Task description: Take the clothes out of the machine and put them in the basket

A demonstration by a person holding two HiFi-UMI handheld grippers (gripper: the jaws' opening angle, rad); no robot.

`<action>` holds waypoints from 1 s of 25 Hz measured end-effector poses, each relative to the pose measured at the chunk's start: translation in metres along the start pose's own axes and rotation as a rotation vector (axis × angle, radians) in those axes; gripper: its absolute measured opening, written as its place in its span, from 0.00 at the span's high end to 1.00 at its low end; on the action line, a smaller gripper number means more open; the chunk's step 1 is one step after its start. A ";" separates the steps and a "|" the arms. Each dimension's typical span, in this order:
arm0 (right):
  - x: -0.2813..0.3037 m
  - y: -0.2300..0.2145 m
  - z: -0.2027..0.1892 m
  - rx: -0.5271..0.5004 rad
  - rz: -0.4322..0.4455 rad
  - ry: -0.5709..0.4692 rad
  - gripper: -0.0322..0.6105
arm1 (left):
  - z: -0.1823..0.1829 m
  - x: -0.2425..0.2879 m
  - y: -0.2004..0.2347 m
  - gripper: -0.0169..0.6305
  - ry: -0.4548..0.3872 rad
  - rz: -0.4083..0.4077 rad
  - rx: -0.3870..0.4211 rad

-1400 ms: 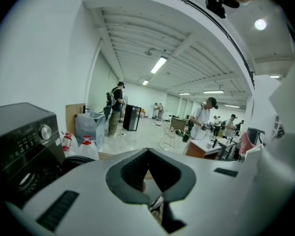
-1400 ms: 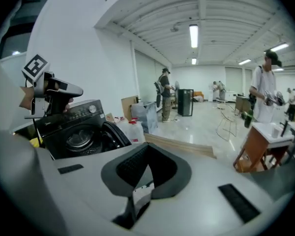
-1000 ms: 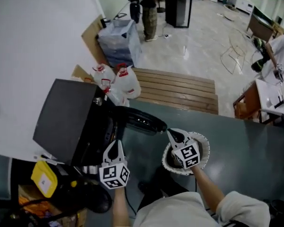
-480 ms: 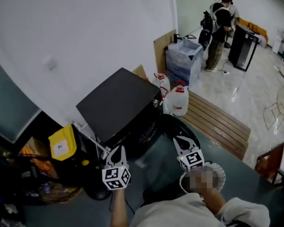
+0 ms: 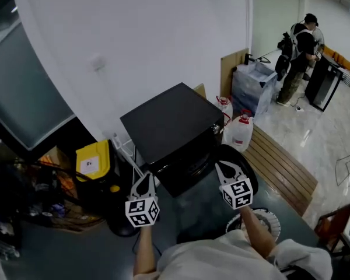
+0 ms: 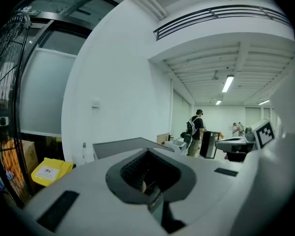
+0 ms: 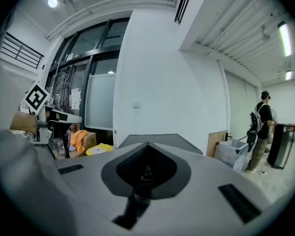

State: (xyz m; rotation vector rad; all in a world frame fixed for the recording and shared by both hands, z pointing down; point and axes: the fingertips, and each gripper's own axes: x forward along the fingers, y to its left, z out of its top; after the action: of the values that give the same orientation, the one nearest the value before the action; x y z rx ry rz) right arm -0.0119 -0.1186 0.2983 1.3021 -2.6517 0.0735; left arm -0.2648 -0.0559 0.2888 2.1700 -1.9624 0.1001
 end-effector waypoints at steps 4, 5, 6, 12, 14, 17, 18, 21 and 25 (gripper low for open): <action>0.006 0.007 0.005 -0.006 -0.002 -0.002 0.92 | 0.005 0.001 0.013 0.95 -0.012 0.006 -0.012; 0.006 0.007 0.006 -0.008 -0.003 -0.001 0.92 | 0.005 0.002 0.013 0.95 -0.011 0.004 -0.012; 0.007 0.007 0.007 -0.011 -0.005 0.002 0.92 | 0.005 0.003 0.014 0.95 -0.009 0.002 -0.013; 0.005 0.007 0.007 -0.010 -0.029 0.011 0.92 | 0.001 0.010 0.011 0.95 0.009 -0.027 -0.020; 0.003 0.006 0.009 -0.011 -0.035 0.010 0.92 | 0.001 0.012 0.008 0.95 0.010 -0.035 -0.018; 0.001 0.006 0.009 -0.020 -0.040 0.013 0.92 | 0.003 0.013 0.006 0.95 0.009 -0.046 -0.014; 0.001 0.007 0.008 -0.022 -0.041 0.014 0.92 | 0.003 0.014 0.005 0.95 0.010 -0.050 -0.012; 0.003 0.008 0.006 -0.021 -0.042 0.018 0.92 | 0.002 0.016 0.004 0.95 0.012 -0.060 -0.008; 0.005 0.012 0.008 -0.018 -0.040 0.021 0.92 | 0.004 0.016 0.006 0.95 0.012 -0.066 -0.004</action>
State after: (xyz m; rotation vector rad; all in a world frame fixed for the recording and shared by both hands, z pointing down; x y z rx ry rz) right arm -0.0257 -0.1163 0.2919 1.3403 -2.6018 0.0572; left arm -0.2690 -0.0731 0.2884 2.2236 -1.8813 0.0994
